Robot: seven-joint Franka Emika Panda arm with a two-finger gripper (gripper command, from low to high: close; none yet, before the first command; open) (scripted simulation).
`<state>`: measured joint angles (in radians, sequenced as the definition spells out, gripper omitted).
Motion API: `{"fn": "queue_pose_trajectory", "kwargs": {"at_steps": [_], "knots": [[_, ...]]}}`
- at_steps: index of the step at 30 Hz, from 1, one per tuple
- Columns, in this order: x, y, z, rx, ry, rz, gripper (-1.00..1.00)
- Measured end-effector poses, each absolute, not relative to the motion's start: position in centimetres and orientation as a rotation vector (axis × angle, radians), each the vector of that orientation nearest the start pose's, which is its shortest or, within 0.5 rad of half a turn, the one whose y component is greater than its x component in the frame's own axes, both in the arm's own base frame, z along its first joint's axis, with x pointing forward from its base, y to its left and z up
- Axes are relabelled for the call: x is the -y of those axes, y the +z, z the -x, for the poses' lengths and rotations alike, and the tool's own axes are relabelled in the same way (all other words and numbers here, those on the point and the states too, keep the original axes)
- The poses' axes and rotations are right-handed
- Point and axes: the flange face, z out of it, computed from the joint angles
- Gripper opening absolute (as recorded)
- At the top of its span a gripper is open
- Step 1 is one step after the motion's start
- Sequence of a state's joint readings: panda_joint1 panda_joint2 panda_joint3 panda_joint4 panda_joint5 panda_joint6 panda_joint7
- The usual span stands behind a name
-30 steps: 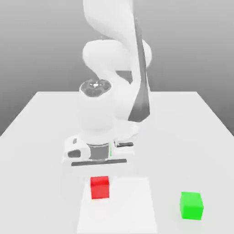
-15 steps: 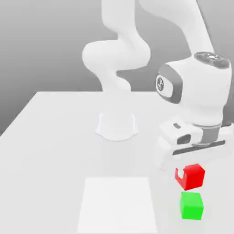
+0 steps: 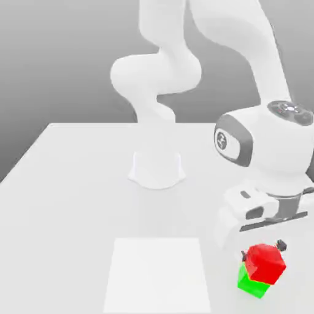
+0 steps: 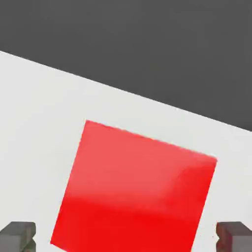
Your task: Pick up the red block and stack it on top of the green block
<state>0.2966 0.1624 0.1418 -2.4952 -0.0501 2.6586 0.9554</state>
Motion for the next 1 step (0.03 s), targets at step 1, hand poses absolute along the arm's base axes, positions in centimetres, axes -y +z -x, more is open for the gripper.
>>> {"fn": "queue_pose_trajectory", "kwargs": {"at_steps": [1], "knots": [[-20.33, 23.39, -42.57, -0.737, -0.003, 3.053, 1.0]]}}
